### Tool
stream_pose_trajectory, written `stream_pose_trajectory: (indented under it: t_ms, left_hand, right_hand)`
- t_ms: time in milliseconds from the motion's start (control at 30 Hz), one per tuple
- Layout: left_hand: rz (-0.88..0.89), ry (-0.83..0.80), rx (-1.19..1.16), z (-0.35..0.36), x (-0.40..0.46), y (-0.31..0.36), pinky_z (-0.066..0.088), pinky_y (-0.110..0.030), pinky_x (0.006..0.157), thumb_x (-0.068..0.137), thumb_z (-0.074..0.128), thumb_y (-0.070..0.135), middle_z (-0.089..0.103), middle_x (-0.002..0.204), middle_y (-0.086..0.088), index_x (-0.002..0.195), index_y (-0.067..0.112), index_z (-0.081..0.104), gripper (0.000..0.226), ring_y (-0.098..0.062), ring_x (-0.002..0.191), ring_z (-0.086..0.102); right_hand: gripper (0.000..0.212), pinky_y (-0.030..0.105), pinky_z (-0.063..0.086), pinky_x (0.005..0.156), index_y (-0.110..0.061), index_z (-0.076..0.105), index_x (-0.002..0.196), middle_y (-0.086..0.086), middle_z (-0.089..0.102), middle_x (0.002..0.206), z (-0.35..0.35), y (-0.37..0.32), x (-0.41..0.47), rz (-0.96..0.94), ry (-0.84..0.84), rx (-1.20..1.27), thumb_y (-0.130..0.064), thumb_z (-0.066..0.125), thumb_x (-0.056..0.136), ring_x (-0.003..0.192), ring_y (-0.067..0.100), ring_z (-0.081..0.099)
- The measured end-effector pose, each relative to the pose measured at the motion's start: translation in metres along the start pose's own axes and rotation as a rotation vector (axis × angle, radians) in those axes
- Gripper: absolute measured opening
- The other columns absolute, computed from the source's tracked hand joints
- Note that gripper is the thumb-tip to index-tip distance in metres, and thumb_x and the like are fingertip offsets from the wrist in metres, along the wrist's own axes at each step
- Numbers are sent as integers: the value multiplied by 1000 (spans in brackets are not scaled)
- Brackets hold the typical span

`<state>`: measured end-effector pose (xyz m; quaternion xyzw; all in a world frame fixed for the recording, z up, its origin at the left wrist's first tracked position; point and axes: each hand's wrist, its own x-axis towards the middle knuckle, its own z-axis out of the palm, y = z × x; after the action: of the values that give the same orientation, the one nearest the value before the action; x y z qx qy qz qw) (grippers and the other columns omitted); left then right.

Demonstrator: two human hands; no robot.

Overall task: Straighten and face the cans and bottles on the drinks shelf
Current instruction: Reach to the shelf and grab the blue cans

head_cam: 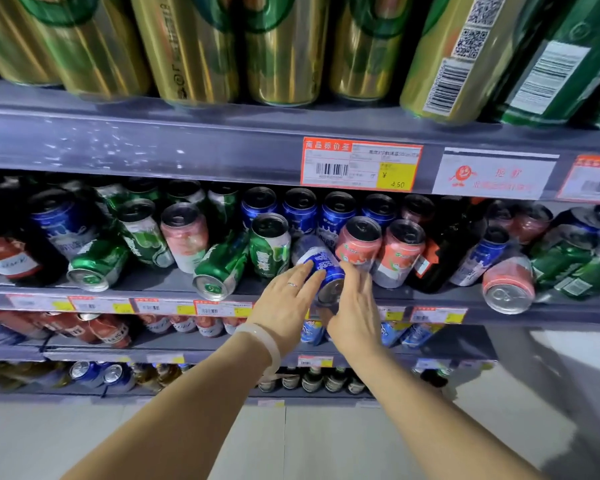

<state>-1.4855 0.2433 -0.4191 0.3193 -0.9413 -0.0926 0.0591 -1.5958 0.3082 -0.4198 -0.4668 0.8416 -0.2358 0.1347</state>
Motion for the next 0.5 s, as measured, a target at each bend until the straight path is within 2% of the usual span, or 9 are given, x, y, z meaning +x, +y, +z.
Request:
stream_pose_trajectory:
  t_ms: [133,300,400,500]
  left_hand:
    - [-3,3,-32,3,4,-1,8,-29,118,88,52,6,5,156,-9,149,15,6,76,-24,143,10]
    - [-26,39,-20,5,9,0,23,-35,114,86,54,6,15,154,-11,147,14,17,72,-28,138,22]
    - [-23,93,-5,6,11,1,41,-43,100,73,68,2,40,141,-20,137,7,40,70,-39,120,46]
    - [-19,141,-7,5,14,-1,51,-41,84,59,79,5,57,123,-20,125,6,52,72,-38,100,59]
  right_hand:
    - [75,37,44,91,-18,28,140,12,38,137,3,3,3,1,10,15,-11,70,78,119,32,49]
    - [70,36,44,90,-16,32,139,12,41,133,0,4,5,-29,12,8,-15,69,79,117,31,50]
    - [70,34,42,91,-14,32,139,13,42,133,-2,4,4,-44,3,5,-16,69,80,118,29,49]
    - [72,33,41,93,-14,33,139,12,41,135,-7,1,3,-44,-2,22,-19,71,78,120,29,47]
